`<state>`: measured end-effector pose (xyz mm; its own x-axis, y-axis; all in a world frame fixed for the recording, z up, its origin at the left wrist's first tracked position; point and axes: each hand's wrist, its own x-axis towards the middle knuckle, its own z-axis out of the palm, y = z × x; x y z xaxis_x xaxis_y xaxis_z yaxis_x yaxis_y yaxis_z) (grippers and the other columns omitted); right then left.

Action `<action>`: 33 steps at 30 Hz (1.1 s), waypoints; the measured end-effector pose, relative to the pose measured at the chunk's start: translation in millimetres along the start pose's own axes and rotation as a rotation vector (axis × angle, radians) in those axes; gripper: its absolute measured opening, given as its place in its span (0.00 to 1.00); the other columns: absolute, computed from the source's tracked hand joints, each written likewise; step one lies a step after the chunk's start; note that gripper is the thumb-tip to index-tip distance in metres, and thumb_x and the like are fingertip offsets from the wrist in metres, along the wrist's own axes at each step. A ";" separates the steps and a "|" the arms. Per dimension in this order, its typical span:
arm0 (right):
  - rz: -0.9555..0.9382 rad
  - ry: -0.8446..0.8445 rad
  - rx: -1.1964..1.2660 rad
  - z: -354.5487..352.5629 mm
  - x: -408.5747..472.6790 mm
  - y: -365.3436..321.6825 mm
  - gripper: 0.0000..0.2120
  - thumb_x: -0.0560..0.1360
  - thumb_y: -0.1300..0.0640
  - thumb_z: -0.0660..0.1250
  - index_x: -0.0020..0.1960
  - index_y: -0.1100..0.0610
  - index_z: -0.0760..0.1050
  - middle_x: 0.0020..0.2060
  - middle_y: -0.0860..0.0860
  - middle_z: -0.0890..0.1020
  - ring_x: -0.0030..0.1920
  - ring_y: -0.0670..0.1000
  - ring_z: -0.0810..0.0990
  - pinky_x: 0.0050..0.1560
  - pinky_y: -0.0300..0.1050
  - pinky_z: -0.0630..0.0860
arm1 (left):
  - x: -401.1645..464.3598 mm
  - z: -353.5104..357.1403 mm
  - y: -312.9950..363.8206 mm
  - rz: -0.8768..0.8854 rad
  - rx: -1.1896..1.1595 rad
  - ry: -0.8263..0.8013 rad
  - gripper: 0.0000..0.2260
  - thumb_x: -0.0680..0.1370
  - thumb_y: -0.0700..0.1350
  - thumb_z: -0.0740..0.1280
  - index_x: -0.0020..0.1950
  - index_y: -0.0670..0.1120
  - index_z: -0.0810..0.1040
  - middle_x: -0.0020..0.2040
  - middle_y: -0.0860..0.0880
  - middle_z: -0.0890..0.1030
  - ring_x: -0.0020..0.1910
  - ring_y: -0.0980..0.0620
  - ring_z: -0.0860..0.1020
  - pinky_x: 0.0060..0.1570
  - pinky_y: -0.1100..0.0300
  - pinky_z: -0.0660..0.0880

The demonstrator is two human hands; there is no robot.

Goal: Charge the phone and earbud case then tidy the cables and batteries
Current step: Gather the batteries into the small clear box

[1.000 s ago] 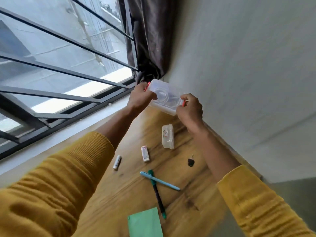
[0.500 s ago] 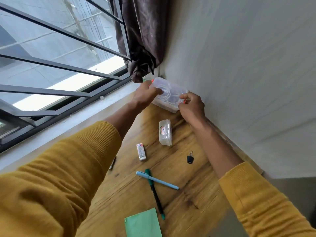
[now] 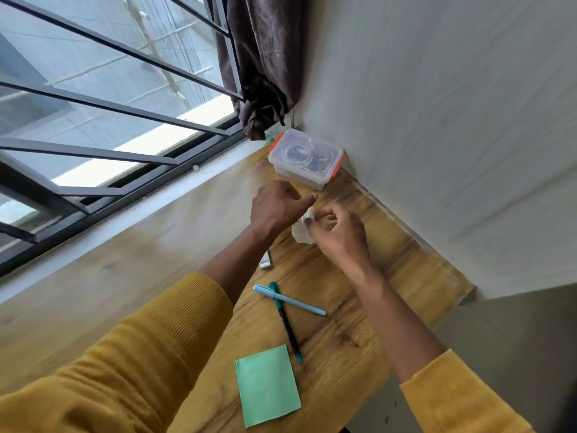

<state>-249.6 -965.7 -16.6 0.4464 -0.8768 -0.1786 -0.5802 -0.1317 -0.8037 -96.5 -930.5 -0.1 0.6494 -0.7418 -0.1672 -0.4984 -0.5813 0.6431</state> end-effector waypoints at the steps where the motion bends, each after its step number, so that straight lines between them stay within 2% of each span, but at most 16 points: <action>1: -0.004 -0.015 -0.029 1.6 -3.9 1.3 0.17 0.73 0.39 0.74 0.56 0.48 0.79 0.54 0.50 0.81 0.58 0.52 0.79 0.58 0.54 0.80 | -0.3 0.9 -0.4 -0.025 -0.010 -0.007 0.19 0.74 0.65 0.75 0.47 0.49 0.85 0.45 0.54 0.85 0.46 0.53 0.82 0.41 0.54 0.77; 4: -0.004 -0.065 -0.108 5.4 -11.3 4.8 0.18 0.75 0.39 0.74 0.57 0.49 0.78 0.56 0.48 0.80 0.59 0.50 0.77 0.58 0.50 0.77 | -5.7 -0.5 -0.3 -0.082 -0.049 -0.008 0.17 0.73 0.61 0.78 0.48 0.48 0.86 0.46 0.52 0.85 0.47 0.51 0.82 0.45 0.51 0.81; 6: -0.009 -0.087 -0.125 7.3 -14.9 5.2 0.18 0.75 0.39 0.74 0.57 0.50 0.78 0.56 0.48 0.82 0.59 0.51 0.78 0.58 0.51 0.79 | -9.5 -3.4 -1.7 -0.110 -0.100 -0.015 0.15 0.73 0.58 0.79 0.47 0.47 0.86 0.44 0.51 0.85 0.45 0.50 0.84 0.48 0.47 0.84; 11: -0.033 -0.100 -0.092 4.9 -19.6 -1.7 0.18 0.76 0.42 0.76 0.57 0.53 0.80 0.56 0.53 0.84 0.54 0.51 0.83 0.47 0.44 0.81 | -22.3 -15.9 -11.9 -0.183 -0.266 0.003 0.09 0.74 0.50 0.80 0.46 0.47 0.84 0.46 0.47 0.86 0.42 0.48 0.87 0.44 0.46 0.87; 14: -0.096 -0.090 -0.091 4.0 -25.9 -15.4 0.20 0.75 0.43 0.77 0.59 0.54 0.80 0.58 0.55 0.84 0.56 0.52 0.82 0.49 0.46 0.82 | -36.0 -29.1 -24.7 -0.192 -0.393 0.043 0.08 0.75 0.47 0.79 0.49 0.45 0.84 0.49 0.44 0.86 0.41 0.48 0.87 0.41 0.49 0.87; 19: -0.323 -0.103 -0.151 22.9 -37.1 -40.1 0.19 0.73 0.46 0.79 0.58 0.52 0.79 0.55 0.51 0.83 0.55 0.51 0.81 0.48 0.44 0.74 | -76.4 -61.2 -54.1 -0.210 -0.568 0.163 0.07 0.78 0.43 0.76 0.53 0.42 0.85 0.48 0.43 0.86 0.44 0.47 0.87 0.44 0.53 0.87; 23: -0.533 -0.130 -0.183 54.2 -52.6 -60.8 0.20 0.72 0.52 0.80 0.60 0.52 0.77 0.50 0.45 0.77 0.51 0.46 0.74 0.49 0.43 0.71 | -114.4 -88.8 -84.6 -0.248 -0.610 0.302 0.07 0.78 0.42 0.76 0.55 0.42 0.85 0.47 0.43 0.86 0.45 0.47 0.88 0.46 0.54 0.86; 27: -0.704 -0.228 -0.167 90.6 -71.6 -75.2 0.23 0.70 0.57 0.78 0.62 0.52 0.75 0.57 0.49 0.80 0.54 0.47 0.74 0.53 0.51 0.80 | -156.3 -110.6 -120.9 -0.318 -0.604 0.450 0.04 0.78 0.44 0.76 0.50 0.45 0.87 0.43 0.45 0.87 0.40 0.50 0.88 0.45 0.54 0.86; 33: -0.818 -0.410 -0.213 134.5 -104.9 -87.3 0.26 0.69 0.60 0.76 0.65 0.54 0.74 0.56 0.53 0.81 0.53 0.52 0.75 0.53 0.47 0.74 | -214.0 -120.2 -168.1 -0.446 -0.589 0.581 0.01 0.78 0.43 0.76 0.46 0.47 0.86 0.42 0.47 0.87 0.40 0.51 0.88 0.45 0.53 0.87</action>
<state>-154.2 -800.0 -4.0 0.9523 -0.2482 0.1772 -0.0742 -0.7522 -0.6547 -82.7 -633.9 17.4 0.9744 -0.1161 -0.1925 0.1333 -0.3914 0.9105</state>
